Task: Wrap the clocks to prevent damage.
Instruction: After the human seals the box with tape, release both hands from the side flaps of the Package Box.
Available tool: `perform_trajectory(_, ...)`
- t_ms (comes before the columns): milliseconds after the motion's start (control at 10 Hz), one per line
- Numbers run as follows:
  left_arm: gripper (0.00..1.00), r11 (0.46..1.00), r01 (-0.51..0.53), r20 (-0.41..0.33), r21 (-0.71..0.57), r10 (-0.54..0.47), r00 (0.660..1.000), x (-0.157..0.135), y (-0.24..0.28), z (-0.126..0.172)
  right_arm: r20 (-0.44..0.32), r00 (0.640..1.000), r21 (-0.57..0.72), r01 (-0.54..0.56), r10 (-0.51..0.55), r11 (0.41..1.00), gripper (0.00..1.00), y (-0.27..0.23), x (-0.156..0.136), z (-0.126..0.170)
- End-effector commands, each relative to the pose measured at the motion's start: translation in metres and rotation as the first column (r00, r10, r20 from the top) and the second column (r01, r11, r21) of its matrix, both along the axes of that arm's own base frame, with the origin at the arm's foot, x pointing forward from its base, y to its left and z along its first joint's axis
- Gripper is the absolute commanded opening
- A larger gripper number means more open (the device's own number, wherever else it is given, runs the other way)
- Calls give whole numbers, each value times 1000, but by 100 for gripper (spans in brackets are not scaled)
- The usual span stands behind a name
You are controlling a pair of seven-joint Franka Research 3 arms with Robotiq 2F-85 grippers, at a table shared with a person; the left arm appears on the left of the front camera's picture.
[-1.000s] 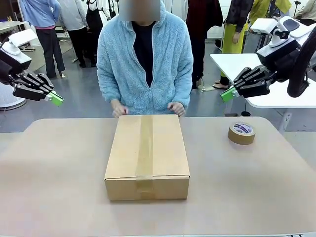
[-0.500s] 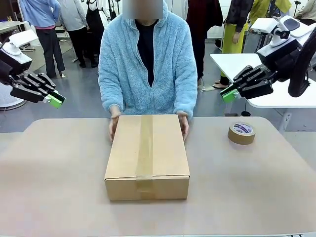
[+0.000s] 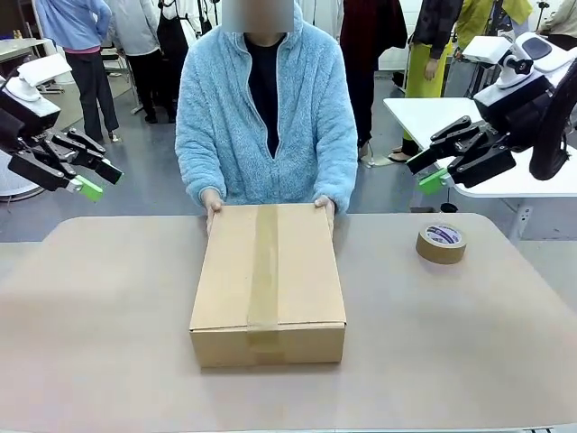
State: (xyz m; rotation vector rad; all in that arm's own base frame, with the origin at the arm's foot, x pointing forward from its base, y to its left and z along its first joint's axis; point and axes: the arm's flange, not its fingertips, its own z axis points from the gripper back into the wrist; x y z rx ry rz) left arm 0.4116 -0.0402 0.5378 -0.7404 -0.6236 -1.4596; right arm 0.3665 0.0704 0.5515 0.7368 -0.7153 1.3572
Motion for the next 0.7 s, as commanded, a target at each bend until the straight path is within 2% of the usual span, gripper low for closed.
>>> perform_trajectory(0,100,1000,4,-12,3,-4,1000,-2,0,4,-7,1000,-12,-2,1,1000,100,-1,-5,-5)
perform_trajectory(400,100,1000,-1,-21,1,1,1000,-2,1,4,-9,1000,-12,-22,22,1000,100,-2,-7,-4)
perform_trajectory(500,100,998,-12,39,63,9,999,-2,-1,4,-15,1000,-10,-25,25,1000,100,-1,-6,-1)
perform_trajectory(600,100,1000,0,-3,-1,0,1000,0,0,0,-4,1000,0,-5,5,1000,100,0,-1,-1)
